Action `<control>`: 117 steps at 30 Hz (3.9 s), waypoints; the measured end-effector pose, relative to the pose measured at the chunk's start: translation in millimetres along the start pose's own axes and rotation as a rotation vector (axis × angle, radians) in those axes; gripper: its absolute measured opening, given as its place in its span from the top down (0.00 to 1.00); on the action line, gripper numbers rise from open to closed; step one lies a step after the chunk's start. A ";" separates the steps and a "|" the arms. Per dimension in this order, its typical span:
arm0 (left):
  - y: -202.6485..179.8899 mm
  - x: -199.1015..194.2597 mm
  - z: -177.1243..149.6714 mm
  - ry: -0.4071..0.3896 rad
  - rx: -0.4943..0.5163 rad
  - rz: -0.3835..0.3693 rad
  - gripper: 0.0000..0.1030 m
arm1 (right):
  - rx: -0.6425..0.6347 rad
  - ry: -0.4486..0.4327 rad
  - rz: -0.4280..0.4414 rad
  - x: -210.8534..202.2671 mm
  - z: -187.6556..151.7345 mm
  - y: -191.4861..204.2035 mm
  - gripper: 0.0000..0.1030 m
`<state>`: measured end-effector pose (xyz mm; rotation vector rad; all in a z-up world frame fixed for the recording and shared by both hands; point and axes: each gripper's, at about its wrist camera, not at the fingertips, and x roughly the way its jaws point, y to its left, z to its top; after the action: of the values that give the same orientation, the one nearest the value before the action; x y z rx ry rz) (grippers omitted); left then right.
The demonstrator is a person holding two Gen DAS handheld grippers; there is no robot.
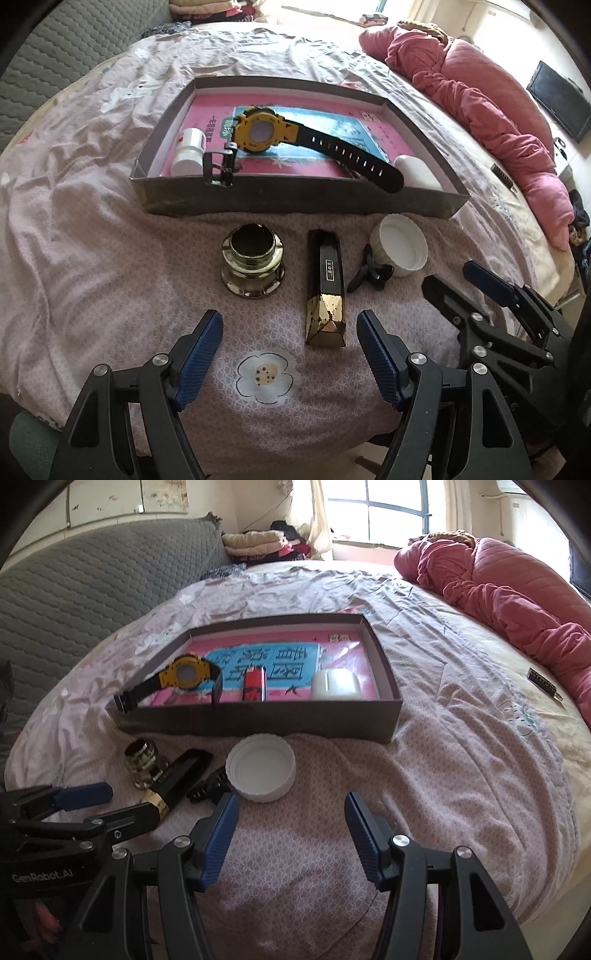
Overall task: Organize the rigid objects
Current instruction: 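Close the right tool on the white bottle cap while the left tool approaches the black-and-gold bottle, then close the left tool on the black-and-gold bottle while the right tool holds the cap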
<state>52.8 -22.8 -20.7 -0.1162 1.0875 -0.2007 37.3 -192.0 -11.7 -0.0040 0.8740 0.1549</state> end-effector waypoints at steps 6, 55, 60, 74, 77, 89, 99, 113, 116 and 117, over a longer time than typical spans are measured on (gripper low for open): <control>0.3 5.2 -0.9 0.009 0.000 0.003 0.26 | -0.042 0.023 -0.008 15.0 -0.7 4.8 0.43; -14.2 19.2 10.5 0.033 0.040 -0.078 0.58 | 0.009 -0.012 0.005 44.6 20.8 -20.9 0.52; -8.4 19.3 10.2 0.040 0.031 -0.098 0.62 | 0.014 -0.010 0.008 45.2 20.8 -22.6 0.52; -3.7 26.7 16.0 0.064 0.026 -0.102 0.71 | 0.014 -0.006 0.009 47.4 20.4 -23.2 0.52; -5.2 30.6 19.7 0.071 0.023 -0.095 0.71 | 0.013 -0.002 0.008 49.4 20.0 -22.9 0.52; -12.7 43.7 29.6 0.070 0.015 -0.072 0.71 | 0.030 -0.006 0.021 53.8 21.6 -24.2 0.51; -19.6 42.4 26.2 0.070 0.010 -0.133 0.78 | 0.058 -0.016 0.049 51.3 22.1 -30.2 0.52; -17.6 32.6 15.9 0.075 -0.029 -0.154 0.79 | 0.071 -0.029 0.063 38.3 18.1 -30.1 0.52; -15.8 28.7 13.3 0.068 -0.036 -0.159 0.79 | 0.081 -0.032 0.063 37.4 18.2 -31.8 0.52; -15.7 27.3 12.7 0.066 -0.034 -0.155 0.79 | 0.082 -0.032 0.060 37.0 17.9 -31.8 0.52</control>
<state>74.7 -44.1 -35.5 -0.2261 1.1487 -0.3271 78.7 -217.3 -30.4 0.1007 0.8481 0.1745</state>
